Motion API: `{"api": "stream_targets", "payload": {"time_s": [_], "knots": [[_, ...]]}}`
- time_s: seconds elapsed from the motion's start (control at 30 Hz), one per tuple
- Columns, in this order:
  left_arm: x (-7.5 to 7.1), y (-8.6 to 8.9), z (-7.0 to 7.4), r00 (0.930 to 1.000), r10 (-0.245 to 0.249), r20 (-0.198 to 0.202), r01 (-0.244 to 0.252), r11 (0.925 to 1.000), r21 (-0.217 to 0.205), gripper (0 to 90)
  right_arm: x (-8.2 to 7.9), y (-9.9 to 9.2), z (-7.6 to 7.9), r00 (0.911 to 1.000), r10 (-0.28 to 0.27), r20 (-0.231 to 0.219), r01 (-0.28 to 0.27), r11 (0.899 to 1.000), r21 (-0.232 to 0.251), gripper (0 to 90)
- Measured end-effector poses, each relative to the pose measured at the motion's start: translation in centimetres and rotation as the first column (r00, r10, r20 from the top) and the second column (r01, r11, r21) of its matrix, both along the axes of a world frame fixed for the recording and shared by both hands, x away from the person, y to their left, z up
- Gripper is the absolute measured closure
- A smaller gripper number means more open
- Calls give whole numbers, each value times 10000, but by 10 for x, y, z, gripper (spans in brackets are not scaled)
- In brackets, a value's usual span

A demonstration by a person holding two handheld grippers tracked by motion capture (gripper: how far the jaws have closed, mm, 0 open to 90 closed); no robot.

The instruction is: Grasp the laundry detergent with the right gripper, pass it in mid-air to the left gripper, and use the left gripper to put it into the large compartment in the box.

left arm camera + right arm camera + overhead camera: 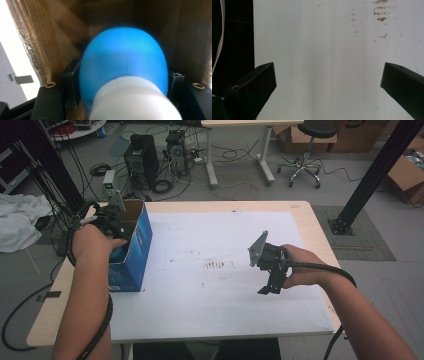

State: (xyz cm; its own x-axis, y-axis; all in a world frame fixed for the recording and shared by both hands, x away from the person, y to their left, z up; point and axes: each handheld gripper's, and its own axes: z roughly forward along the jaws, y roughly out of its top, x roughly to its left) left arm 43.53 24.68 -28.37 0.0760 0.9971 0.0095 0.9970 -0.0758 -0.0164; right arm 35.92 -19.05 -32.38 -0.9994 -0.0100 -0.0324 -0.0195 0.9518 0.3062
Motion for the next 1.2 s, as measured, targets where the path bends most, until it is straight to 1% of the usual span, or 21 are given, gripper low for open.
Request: {"api": "stream_targets", "payload": {"time_s": [0.03,0.1,0.17,0.2,0.27,0.4,0.43,0.5,0.57,0.63,0.73,0.8,0.83,0.9,1.2], "knots": [[0,0,2,10000,-41,57,40,9999,104,331,0,0,0,10000,5,4,-5,10000,9,0],[-1,-1,5,9999,-16,113,15,9999,117,328,0,1,0,10000,27,-3,-27,10000,46,0],[-1,-1,8,9999,-79,150,76,9997,221,324,0,2,-1,10000,65,9,-65,10000,36,0],[-2,-1,10,9998,-38,188,34,9998,208,325,0,2,-1,10000,68,8,-68,10000,37,0],[-2,-1,13,9997,-106,225,101,9997,230,320,0,3,0,9999,105,26,-105,9999,78,0],[-4,-2,17,9997,-113,231,105,9995,308,288,1,3,0,10000,86,41,-86,9999,96,0],[-4,-2,19,9994,-178,286,167,9992,356,281,1,4,0,10000,89,33,-89,9999,95,0],[-4,-2,22,9994,-231,264,221,9990,380,274,0,4,0,9999,116,31,-116,9999,79,0],[-5,-2,26,9992,-218,337,203,9988,440,258,0,4,0,9999,120,35,-120,9999,82,0],[-6,-3,31,9992,-268,297,257,9990,376,248,0,4,0,9999,115,31,-115,9999,74,0],[-8,-5,37,9987,-384,336,374,9988,309,236,-1,4,0,9999,97,29,-97,9999,71,0],[-9,-6,41,9979,-495,408,480,9982,355,234,-1,5,1,9999,97,46,-97,9999,76,0],[-9,-7,43,9977,-559,382,545,9978,369,232,-1,5,2,9999,100,37,-100,9999,69,0],[-10,-8,47,9973,-590,441,571,9974,432,221,-1,6,2,9999,121,58,-122,9999,84,0],[-13,-16,75,9917,-1080,695,1037,9926,637,175,-2,5,4,10000,82,28,-82,10000,-3,0]]}}
